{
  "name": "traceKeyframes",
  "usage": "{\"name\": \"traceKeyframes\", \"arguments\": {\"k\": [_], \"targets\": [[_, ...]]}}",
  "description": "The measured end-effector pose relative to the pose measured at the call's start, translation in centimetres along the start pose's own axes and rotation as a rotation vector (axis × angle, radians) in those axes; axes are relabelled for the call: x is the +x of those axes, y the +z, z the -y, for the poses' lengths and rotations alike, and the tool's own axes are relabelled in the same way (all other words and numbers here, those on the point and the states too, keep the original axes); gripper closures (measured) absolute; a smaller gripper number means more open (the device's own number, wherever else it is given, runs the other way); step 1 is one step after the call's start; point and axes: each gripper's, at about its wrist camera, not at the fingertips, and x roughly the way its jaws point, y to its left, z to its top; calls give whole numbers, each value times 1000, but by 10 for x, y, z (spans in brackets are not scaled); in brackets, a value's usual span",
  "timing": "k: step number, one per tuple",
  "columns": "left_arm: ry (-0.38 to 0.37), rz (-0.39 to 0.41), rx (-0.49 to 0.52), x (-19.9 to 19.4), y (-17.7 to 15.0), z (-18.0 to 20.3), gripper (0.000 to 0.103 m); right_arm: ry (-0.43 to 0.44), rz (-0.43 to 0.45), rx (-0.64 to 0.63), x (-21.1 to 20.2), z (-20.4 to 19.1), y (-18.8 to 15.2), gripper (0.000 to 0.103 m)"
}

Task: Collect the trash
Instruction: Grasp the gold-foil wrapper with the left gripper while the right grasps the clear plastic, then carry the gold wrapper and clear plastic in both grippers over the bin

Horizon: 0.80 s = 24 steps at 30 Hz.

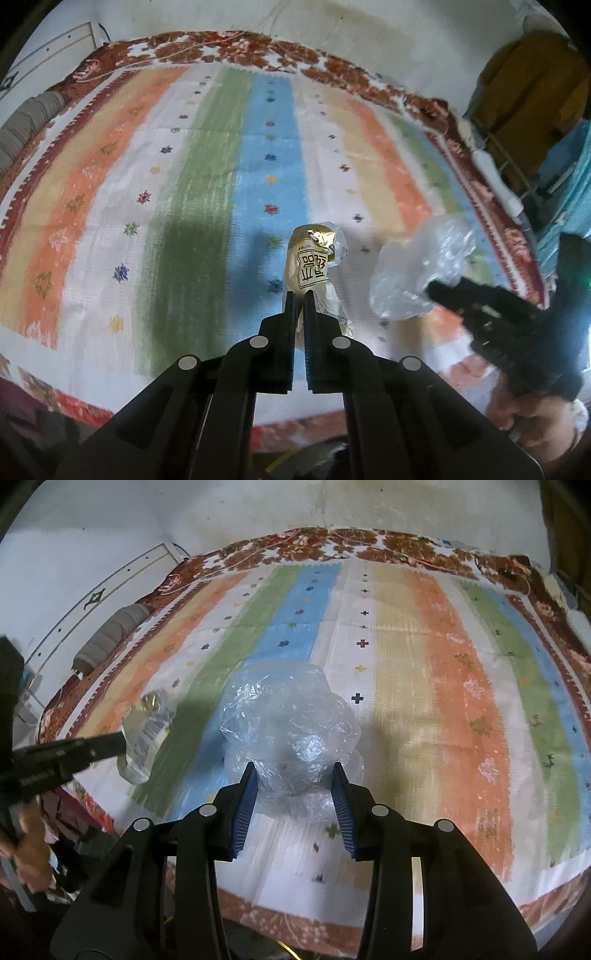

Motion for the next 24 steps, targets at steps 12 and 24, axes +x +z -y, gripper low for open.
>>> {"name": "traceKeyframes", "arguments": {"k": [12,24], "targets": [[-112,25,15,-43,-41,38,100,15,31,6,-57,-13,-46,65],[-112,38,10,-73,-92,46,99,31,30,-2,-91,-29,-95,65]]}}
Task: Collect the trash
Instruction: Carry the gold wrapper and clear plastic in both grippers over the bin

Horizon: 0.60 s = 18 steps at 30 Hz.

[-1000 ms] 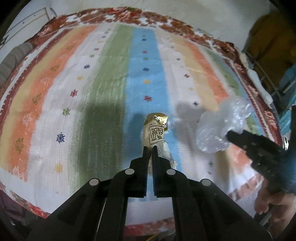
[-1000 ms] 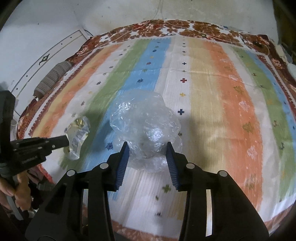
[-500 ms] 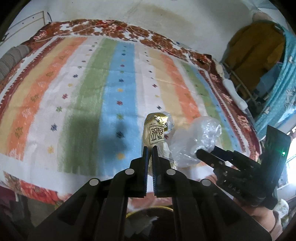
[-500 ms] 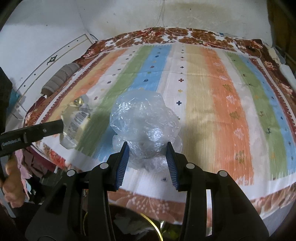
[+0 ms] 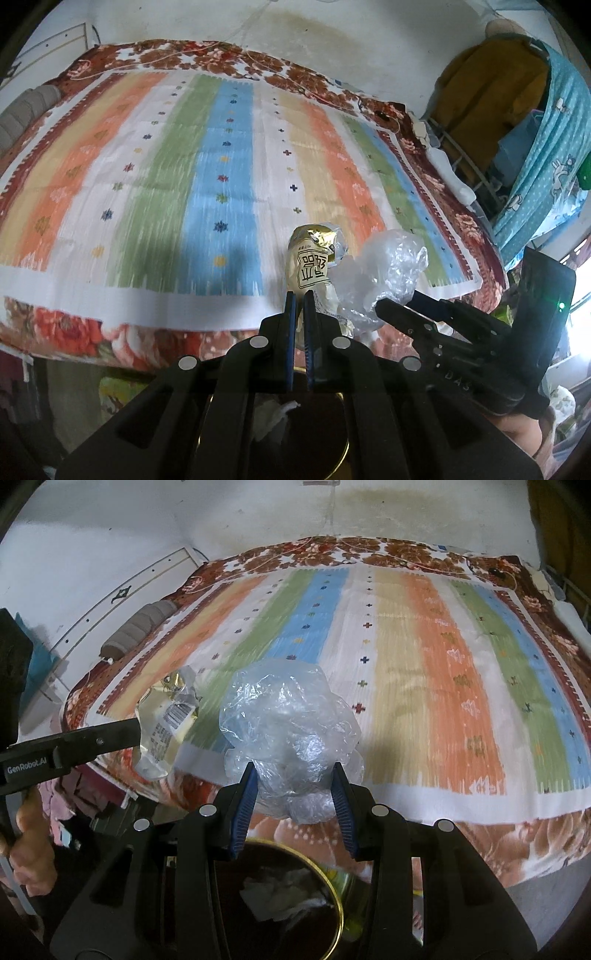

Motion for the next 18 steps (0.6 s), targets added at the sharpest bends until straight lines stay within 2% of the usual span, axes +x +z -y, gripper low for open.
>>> {"name": "traceKeyframes", "arguments": {"k": [7,15,18], "targets": [[4,-20,-2,-6,-31,4,100,11,-31,12,-10,-7,-32,65],[56,-79,37,0,-69,12,100,25,-81,21,-13,-14,-71,65],[71,-95,34,2,-81,12,99,-17,-106,5,-12,-17,-85,65]]}}
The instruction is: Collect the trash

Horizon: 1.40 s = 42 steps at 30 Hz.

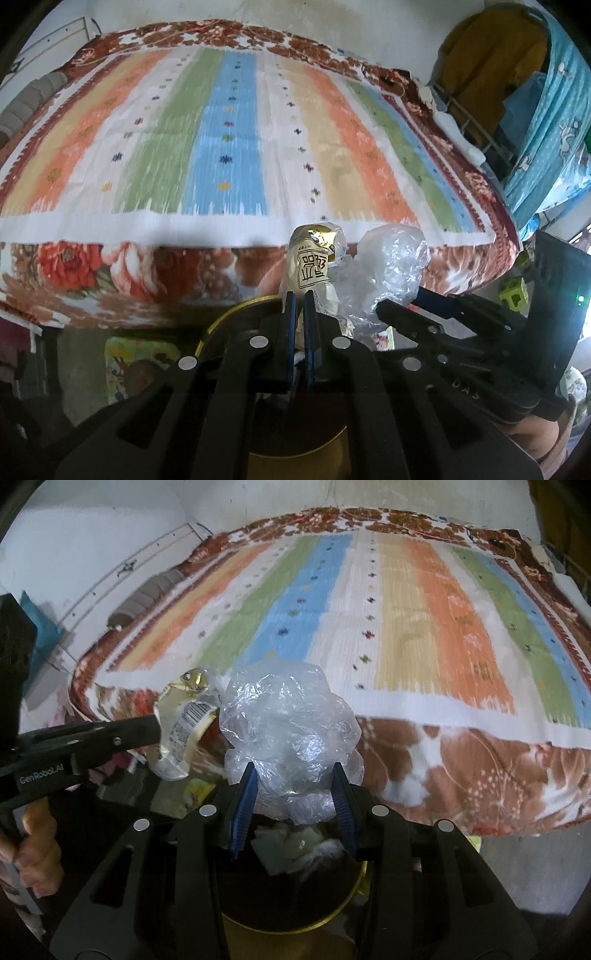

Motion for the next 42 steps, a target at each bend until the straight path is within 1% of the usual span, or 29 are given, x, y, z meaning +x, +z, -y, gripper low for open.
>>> {"name": "traceKeyframes", "arguments": {"k": [1,5,9,13,14,15,16,17,18,20,21,22,24,26,28,31,33,35,38,42], "targets": [[14,-10,-1,2,-5,0,99,-16,-7,-4,2,0,-3,65],[49,-51,-18,11,-20,-2,99,-28,-61,-2,13,-5,-17,65],[87,-94,-34,21,-33,-5,100,-12,-120,31,24,-7,-31,65],[109,-135,-63,30,-44,-10,99,-20,-151,41,30,-7,-39,65],[112,-145,-76,32,-46,-12,99,-20,-158,46,32,-7,-40,63],[112,-157,-93,35,-47,-15,93,-16,-173,52,34,-6,-41,63],[105,-169,-107,38,-49,-17,84,-9,-183,57,36,-4,-41,58],[99,-175,-114,39,-50,-18,79,-7,-187,63,37,-3,-41,51],[99,-173,-116,39,-50,-19,72,-17,-177,64,36,-3,-41,50],[110,-150,-119,35,-48,-20,65,-17,-162,63,32,-3,-40,41],[108,-145,-124,33,-47,-21,59,-11,-159,62,32,-2,-40,40],[99,-139,-134,31,-46,-22,56,-9,-155,58,30,-2,-40,39],[91,-129,-137,27,-46,-23,53,-13,-143,48,26,-1,-41,37],[93,-108,-120,21,-46,-21,48,-6,-121,32,20,-2,-41,33],[81,-87,-103,14,-48,-19,40,-3,-101,25,14,-3,-41,29],[76,-56,-90,4,-55,-20,35,19,-83,23,6,-3,-45,27],[71,-36,-91,-4,-60,-24,32,17,-70,-1,1,-7,-48,27],[61,-28,-92,-10,-65,-28,28,20,-60,-38,-5,-11,-51,20],[71,-7,-67,-18,-74,-27,20,41,-41,-29,-17,-7,-58,16],[38,32,-54,-30,-84,-25,8,69,-6,-21,-33,-7,-71,10]]}}
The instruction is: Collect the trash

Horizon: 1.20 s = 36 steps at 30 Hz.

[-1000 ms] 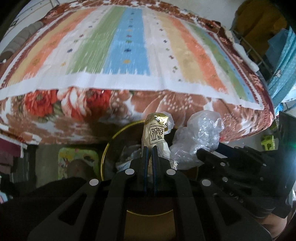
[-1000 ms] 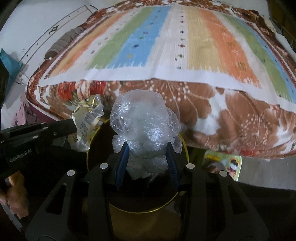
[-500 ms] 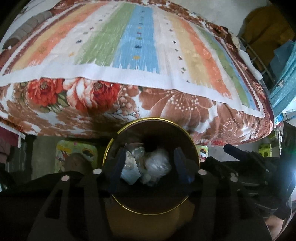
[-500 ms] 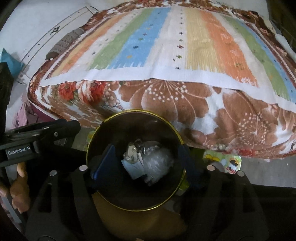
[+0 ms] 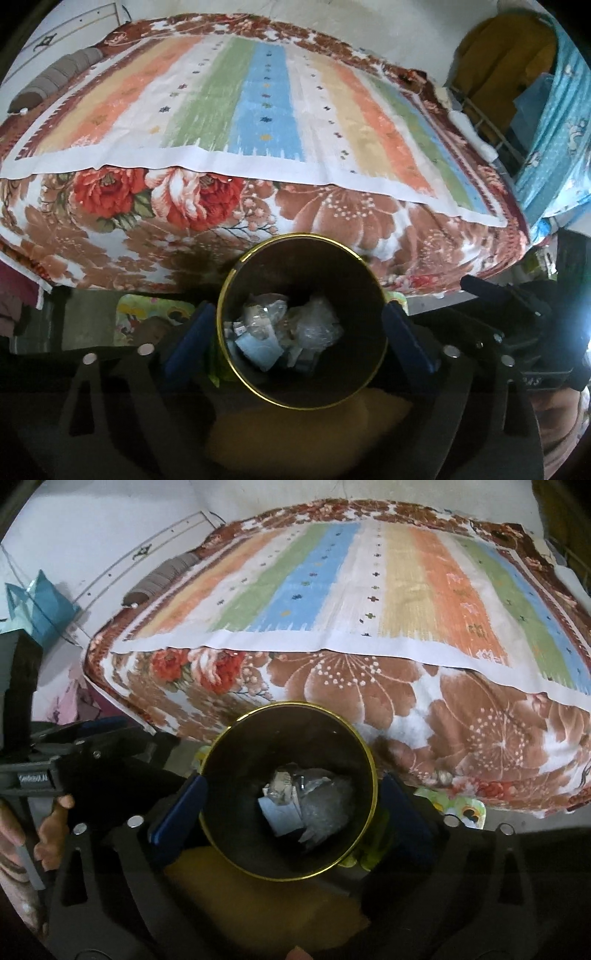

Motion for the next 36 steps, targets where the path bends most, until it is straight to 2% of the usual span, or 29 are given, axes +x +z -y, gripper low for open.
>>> {"name": "traceKeyframes", "arguments": {"k": [2,5,7,10,14,21,24,36], "targets": [[4,33,-2,-5,-4,-1,6,-8,29,-22,-9,-5,-9,9],[56,78,12,-11,-10,1,6,-70,102,-45,-24,-13,-19,9],[84,110,52,-14,-15,7,6,-62,123,-52,-29,-14,-22,9],[74,99,90,-13,-21,13,6,-39,109,-50,-29,-15,-27,9],[73,130,105,-18,-27,15,6,-20,119,-60,-32,-17,-30,9],[73,126,101,-18,-28,18,6,-8,136,-60,-33,-19,-31,9],[95,142,104,-19,-28,20,6,11,150,-66,-35,-21,-31,9],[82,135,104,-18,-29,19,6,21,152,-73,-37,-23,-31,9]]}}
